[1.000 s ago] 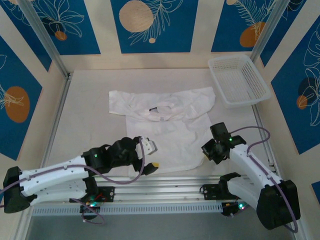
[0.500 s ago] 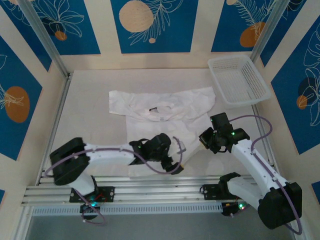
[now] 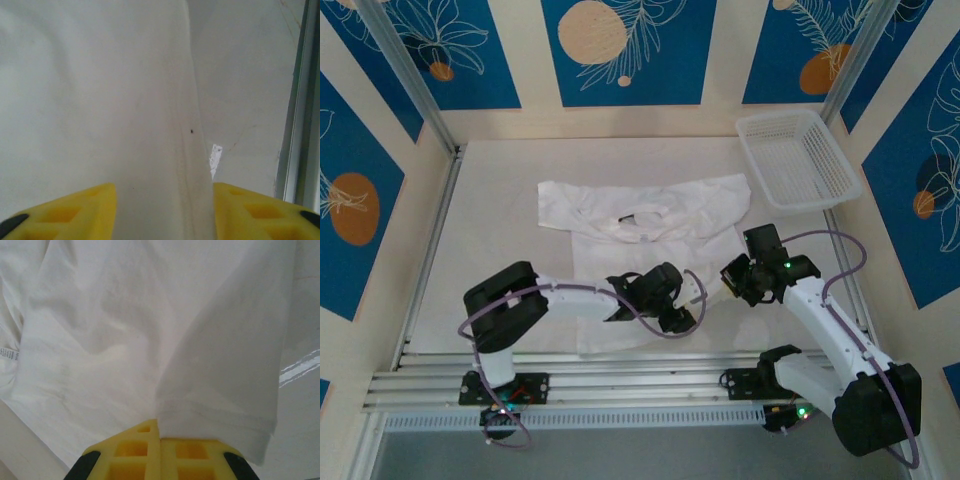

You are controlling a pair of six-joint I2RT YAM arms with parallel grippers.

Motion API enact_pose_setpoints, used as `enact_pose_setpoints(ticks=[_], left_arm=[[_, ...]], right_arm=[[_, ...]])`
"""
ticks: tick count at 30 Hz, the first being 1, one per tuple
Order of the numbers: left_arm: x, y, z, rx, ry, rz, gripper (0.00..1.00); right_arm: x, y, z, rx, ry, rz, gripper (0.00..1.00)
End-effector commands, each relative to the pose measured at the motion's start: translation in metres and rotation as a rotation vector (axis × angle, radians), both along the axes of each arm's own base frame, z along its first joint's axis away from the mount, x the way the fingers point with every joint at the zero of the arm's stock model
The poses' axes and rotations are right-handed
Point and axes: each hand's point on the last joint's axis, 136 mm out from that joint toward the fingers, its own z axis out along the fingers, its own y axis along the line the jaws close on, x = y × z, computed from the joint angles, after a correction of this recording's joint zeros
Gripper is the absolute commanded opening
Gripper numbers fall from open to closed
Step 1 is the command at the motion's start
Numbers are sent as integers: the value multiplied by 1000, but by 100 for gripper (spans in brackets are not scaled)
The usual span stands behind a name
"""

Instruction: Fold the inside-out t-shirt

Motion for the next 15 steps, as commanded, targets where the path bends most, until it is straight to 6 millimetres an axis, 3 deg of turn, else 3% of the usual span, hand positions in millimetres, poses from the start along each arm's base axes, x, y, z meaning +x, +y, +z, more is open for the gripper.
enact_pose_setpoints(ticks=[1, 4, 10, 15], left_arm=[[1, -1, -4, 10, 23, -1, 37], [7, 8, -4, 24, -5, 37, 27], [8, 29, 8, 1, -8, 64, 44], [8, 43, 15, 0, -14, 67, 43]], right_arm=[[1, 2, 5, 12, -3, 7, 0], [1, 0, 6, 3, -3, 5, 0], [0, -3, 8, -1, -7, 6, 0], [1, -4, 9, 0, -15, 7, 0]])
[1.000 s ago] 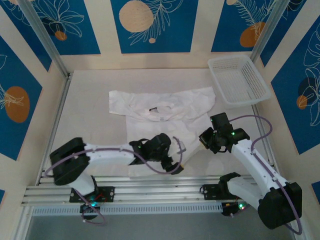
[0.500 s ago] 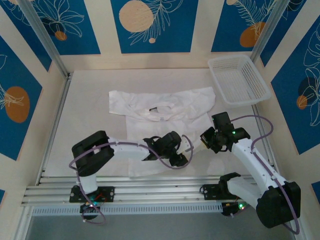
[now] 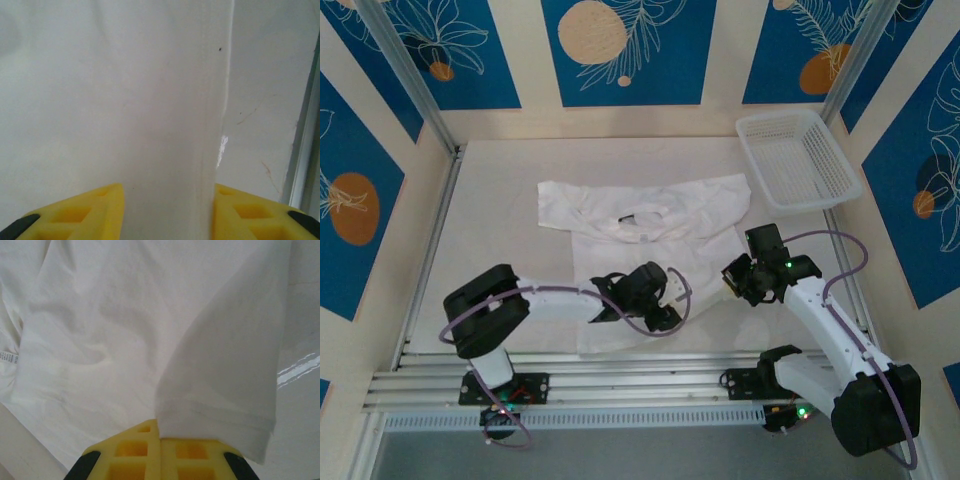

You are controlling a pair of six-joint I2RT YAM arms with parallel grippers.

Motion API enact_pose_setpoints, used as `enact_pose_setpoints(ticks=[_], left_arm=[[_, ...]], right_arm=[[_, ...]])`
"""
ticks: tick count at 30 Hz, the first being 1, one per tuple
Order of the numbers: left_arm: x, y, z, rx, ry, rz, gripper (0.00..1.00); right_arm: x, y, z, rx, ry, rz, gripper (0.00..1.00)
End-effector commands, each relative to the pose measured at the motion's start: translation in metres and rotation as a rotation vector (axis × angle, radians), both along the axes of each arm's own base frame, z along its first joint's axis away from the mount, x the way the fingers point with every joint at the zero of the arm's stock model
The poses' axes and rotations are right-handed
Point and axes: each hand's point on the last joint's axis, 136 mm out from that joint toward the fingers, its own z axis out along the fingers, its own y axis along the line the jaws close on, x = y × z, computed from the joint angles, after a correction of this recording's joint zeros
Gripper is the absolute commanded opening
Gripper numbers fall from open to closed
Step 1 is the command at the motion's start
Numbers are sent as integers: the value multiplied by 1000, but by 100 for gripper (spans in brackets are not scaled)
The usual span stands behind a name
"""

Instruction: Fold the inside-out t-shirt

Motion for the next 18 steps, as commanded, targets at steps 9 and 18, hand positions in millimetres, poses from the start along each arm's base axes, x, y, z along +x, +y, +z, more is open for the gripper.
enact_pose_setpoints(ticks=[9, 18], left_arm=[[-2, 3, -10, 8, 61, -22, 42], [12, 15, -18, 60, 21, 68, 0]], right_arm=[[2, -2, 14, 1, -17, 3, 0], [-1, -8, 13, -24, -9, -16, 0]])
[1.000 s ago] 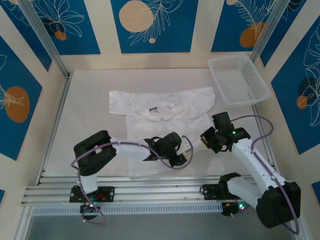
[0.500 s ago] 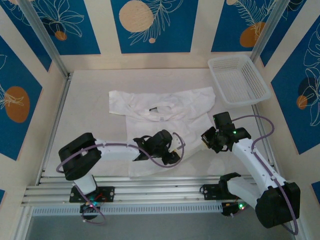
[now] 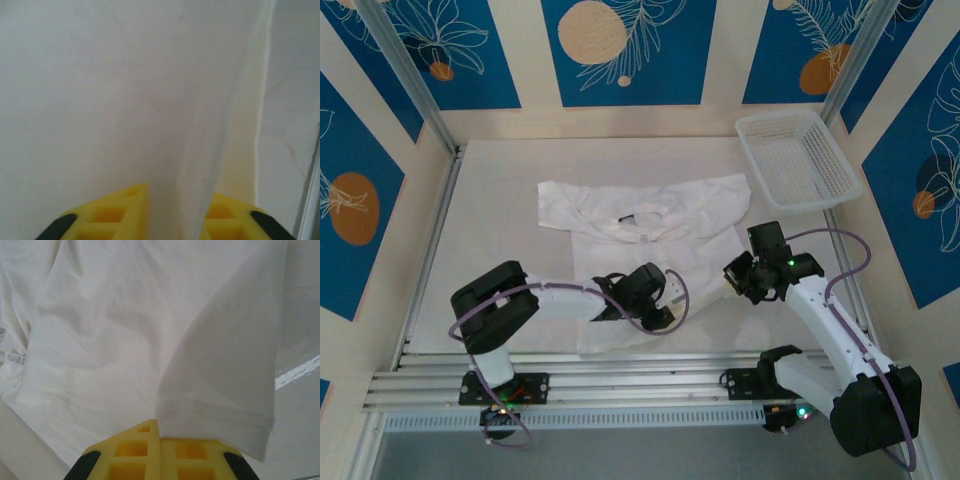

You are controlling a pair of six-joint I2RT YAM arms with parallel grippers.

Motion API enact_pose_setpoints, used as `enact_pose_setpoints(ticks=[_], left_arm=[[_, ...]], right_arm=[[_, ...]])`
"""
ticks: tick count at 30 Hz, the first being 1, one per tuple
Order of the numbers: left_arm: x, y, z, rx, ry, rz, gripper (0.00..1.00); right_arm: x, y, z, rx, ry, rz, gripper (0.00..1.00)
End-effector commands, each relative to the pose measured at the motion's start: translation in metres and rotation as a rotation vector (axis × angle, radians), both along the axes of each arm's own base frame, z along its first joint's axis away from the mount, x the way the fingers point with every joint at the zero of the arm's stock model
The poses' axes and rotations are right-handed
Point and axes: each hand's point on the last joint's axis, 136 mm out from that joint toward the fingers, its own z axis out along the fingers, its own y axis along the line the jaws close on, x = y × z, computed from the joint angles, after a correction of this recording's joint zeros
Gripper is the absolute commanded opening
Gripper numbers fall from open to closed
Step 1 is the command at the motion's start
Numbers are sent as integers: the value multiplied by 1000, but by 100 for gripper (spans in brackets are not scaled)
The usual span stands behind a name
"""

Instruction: Fold the inside-out t-shirt

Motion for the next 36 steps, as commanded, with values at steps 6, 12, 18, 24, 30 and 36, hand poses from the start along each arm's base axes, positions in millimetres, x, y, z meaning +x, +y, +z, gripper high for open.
enact_pose_setpoints(ticks=[6, 12, 18, 24, 30, 36], left_arm=[[46, 35, 67, -64, -114, 221, 0], [56, 36, 94, -135, -87, 236, 0], [64, 26, 119, -203, -66, 249, 0], [77, 26, 160, -314, -40, 276, 0], [84, 27, 189, -353, -58, 280, 0], [85, 23, 234, -399, -83, 247, 0]], right_arm=[[-19, -29, -18, -110, 67, -49, 5], [-14, 7, 25, 4, -115, 194, 57], [-25, 65, 89, 111, -503, 513, 51], [-27, 139, 62, 39, -722, 604, 2], [-13, 206, 42, -235, -1009, 720, 0], [54, 203, 17, -489, -1079, 678, 0]])
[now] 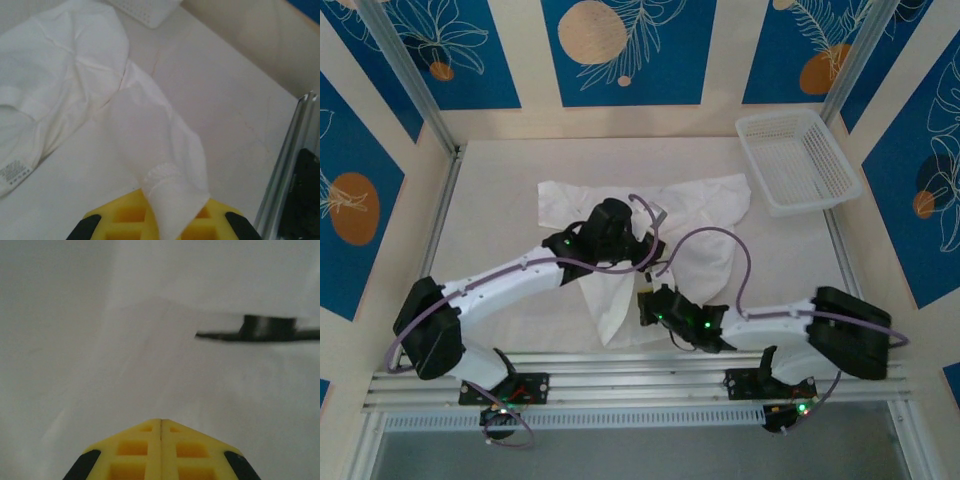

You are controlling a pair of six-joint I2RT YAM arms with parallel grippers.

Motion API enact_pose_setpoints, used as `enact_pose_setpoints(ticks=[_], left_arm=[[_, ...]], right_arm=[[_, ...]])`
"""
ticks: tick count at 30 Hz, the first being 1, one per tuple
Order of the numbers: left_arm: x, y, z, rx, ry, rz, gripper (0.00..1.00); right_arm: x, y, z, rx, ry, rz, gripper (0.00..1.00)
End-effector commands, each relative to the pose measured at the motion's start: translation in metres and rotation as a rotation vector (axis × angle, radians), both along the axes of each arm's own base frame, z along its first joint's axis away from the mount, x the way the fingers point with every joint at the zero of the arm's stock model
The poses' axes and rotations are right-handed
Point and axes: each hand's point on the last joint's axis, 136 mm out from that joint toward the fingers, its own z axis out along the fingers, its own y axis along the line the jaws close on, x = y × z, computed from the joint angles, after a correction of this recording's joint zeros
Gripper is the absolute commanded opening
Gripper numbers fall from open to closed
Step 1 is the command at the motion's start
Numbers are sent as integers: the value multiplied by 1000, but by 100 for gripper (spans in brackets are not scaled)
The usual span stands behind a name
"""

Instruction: Fold the inside-out t-shirt

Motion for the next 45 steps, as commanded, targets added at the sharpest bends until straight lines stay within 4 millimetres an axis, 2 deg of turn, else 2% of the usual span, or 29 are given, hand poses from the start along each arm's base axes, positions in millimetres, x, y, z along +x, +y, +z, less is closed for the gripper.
enact_pose_setpoints(ticks=[1, 3, 6, 8, 11, 16, 18, 19, 21, 23, 25, 29, 30, 32, 35, 38, 41, 43, 45], left_arm=[[-1, 2, 48, -60, -38, -20, 0], [1, 1, 67, -68, -47, -28, 0], [1, -5, 89, -79, -35, -47, 0], [5, -8, 102, -96, -27, -32, 0], [11, -11, 120, -117, -28, -14, 0], [24, -9, 137, -95, -39, 41, 0], [25, -9, 140, -95, -30, 34, 0], [24, -11, 140, -101, -27, 21, 0], [17, -15, 145, -127, -15, -25, 0], [9, -18, 151, -159, 2, -57, 0], [6, -14, 159, -176, 3, -50, 0], [-5, -6, 182, -208, -37, -69, 0], [-10, -7, 189, -224, -41, -93, 0], [-19, -14, 204, -270, -61, -148, 0], [-23, -27, 226, -333, -81, -179, 0], [-29, -41, 245, -373, -81, -223, 0], [-37, -51, 263, -416, -88, -256, 0], [-46, -56, 272, -438, -83, -290, 0], [-57, -62, 278, -459, -72, -321, 0]], right_arm=[[64, -12, 48, 46, -269, -158, 0], [88, -29, 54, -18, -363, -215, 0], [115, -54, 69, -99, -464, -293, 0], [120, -54, 76, -146, -501, -274, 0], [106, -35, 72, -189, -561, -214, 0], [68, 17, 48, -282, -612, -108, 0], [65, 39, 38, -299, -613, -52, 0], [68, 43, 37, -294, -607, -44, 0], [80, 45, 33, -252, -550, -28, 0], [97, 36, 25, -200, -410, -23, 0], [120, 14, 17, -144, -247, -64, 0], [161, -39, 16, -133, -153, -214, 0], [166, -47, 7, -171, -95, -220, 0], [172, -41, -3, -223, -17, -187, 0], [158, -10, -23, -213, 37, -105, 0], [146, 13, -46, -174, 182, -37, 0], [149, 17, -54, -249, 243, -48, 0], [155, 19, -51, -214, 275, -44, 0], [164, 14, -46, -173, 327, -87, 0]])
